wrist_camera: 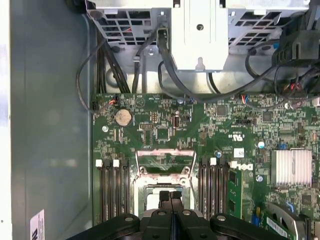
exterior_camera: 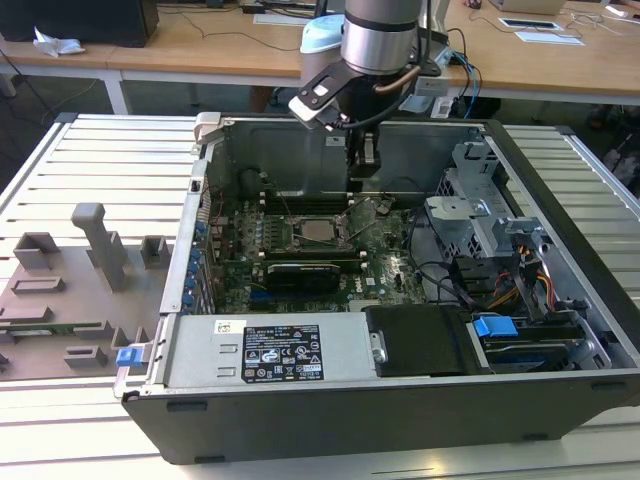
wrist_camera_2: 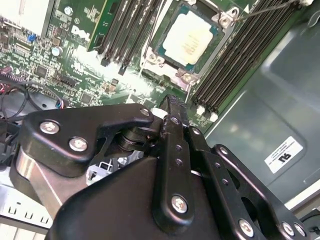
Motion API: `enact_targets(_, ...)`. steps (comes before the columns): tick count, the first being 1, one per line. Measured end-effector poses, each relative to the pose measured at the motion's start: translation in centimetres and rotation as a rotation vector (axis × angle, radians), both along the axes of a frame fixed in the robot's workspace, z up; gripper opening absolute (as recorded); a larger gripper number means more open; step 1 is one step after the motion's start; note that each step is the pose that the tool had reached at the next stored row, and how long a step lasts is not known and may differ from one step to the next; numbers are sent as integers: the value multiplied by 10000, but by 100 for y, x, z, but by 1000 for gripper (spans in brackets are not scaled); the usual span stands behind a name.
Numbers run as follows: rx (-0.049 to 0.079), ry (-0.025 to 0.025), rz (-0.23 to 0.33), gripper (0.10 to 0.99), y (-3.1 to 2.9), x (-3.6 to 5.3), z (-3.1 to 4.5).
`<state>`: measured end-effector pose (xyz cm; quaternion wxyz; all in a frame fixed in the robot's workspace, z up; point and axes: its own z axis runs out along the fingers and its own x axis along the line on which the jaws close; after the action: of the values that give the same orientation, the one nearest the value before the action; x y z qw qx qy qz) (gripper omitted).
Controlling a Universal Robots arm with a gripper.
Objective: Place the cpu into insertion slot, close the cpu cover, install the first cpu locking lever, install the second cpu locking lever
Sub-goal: 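Close the cpu cover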
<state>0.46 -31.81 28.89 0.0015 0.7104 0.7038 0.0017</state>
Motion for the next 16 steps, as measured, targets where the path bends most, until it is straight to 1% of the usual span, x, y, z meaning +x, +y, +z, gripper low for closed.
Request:
enact_targets(4, 2, 0, -1, 106, 0, 45, -1)
enact_targets(9, 1, 1, -1, 106, 0, 133, 0)
enact_targets(14, 1, 1, 0, 106, 0, 195, 0)
enact_targets(16, 1, 1, -1, 106, 0, 236, 0)
